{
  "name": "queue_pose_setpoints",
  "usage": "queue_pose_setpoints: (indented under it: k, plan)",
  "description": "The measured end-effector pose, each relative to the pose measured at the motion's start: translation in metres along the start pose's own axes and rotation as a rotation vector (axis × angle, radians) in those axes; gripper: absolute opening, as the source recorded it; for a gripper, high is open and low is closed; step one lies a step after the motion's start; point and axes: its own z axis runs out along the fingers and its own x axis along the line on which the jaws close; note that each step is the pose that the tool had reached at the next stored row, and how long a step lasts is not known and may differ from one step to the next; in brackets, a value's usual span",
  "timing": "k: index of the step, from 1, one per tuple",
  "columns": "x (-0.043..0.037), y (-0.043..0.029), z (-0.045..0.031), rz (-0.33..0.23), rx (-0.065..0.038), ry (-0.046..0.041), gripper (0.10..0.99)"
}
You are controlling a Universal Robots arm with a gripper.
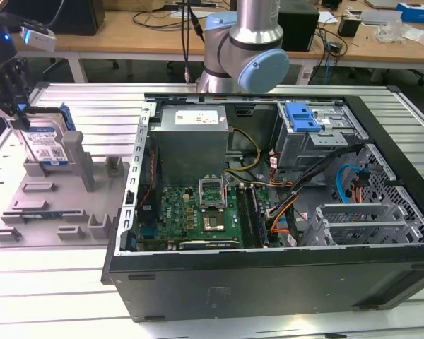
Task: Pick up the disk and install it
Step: 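Pick up the disk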
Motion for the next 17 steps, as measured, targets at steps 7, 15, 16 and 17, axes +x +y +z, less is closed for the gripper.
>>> queue_pose_setpoints:
  k: [7,15,16,17]
  plan:
    - [0.0002,0.0001,-0.0153,0.0,0.0,0.0,0.369]
    - [0.0005,0.0001,-0.0361,0.0,0.0,0.0,0.369]
    - [0.0005,0.0002,-0.0385,0.0,0.0,0.0,0.369]
    - [0.0005,0.0002,-0.0407,0.0,0.0,0.0,0.369]
